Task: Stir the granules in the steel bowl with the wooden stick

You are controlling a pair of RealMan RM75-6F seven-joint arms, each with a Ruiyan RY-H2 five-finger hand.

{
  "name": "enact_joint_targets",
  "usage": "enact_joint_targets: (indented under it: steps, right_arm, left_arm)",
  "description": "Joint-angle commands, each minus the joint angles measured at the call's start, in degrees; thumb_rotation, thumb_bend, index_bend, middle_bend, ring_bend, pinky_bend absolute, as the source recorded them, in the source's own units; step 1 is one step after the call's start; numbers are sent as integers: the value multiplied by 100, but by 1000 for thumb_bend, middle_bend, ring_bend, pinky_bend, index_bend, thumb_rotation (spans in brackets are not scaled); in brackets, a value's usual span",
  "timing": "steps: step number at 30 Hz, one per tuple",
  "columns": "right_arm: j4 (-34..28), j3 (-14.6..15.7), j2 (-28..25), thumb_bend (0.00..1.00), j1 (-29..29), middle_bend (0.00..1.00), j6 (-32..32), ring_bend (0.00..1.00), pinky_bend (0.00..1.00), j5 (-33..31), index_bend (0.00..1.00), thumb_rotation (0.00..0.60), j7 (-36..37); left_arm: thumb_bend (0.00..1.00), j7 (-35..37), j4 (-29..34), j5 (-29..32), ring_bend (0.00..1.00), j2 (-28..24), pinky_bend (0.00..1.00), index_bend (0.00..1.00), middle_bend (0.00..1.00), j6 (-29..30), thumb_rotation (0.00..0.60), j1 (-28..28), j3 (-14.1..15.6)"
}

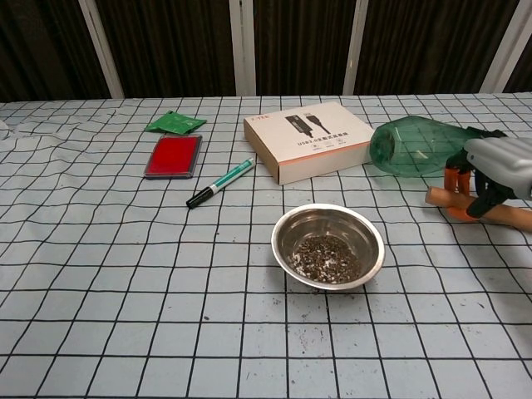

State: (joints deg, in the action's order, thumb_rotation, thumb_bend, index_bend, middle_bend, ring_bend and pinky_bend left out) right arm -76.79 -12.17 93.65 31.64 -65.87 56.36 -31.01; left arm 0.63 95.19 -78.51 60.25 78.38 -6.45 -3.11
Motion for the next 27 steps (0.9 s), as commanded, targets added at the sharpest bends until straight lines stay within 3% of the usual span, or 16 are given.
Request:
enact_joint_targets:
  steps: [1,9,17,23,27]
  right_arm:
    - [-56,5,-54,515,-18,612,-35,515,0,56,722,600,40]
    - [-398,-32,-339,517,-143,634,-240,538,0,379,752,600,451]
    - [-1147,-186,-948,517,-446,634,-469,538,0,780,752,600,1531]
    - [-1891,-381,-1515,517,-664,634,-423,538,0,948,752,600,2635]
    - [-2233,-507,-1898,517,-848,634,-351,538,0,1245,752,600,3860]
  left_arm:
    - [17,-1,2,1,0,1,0,0,0,0,600,0,1]
    - [17,-16,2,0,0,5,0,0,0,-2,600,-1,6]
    - [17,-36,35,12,0,7,0,0,0,-24,600,-1,20]
    - [17,-54,44,-4,0,19,0,0,0,18,600,12,20]
    - [17,-69,53,2,0,24,0,0,0,22,600,17,23]
